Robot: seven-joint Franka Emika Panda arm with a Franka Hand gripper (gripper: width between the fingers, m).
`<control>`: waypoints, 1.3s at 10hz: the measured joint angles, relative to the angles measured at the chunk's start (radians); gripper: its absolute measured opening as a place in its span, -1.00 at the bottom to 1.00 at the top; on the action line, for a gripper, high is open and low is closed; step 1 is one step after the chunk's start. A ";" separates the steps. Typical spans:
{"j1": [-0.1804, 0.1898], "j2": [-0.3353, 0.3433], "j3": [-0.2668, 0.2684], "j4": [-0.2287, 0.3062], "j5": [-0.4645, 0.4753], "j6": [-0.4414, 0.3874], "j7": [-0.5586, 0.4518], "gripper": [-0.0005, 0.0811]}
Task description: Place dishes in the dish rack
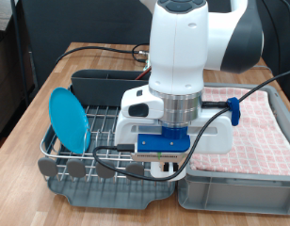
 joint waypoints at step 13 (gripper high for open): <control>-0.056 0.101 0.030 0.205 -0.001 -0.311 -0.011 0.42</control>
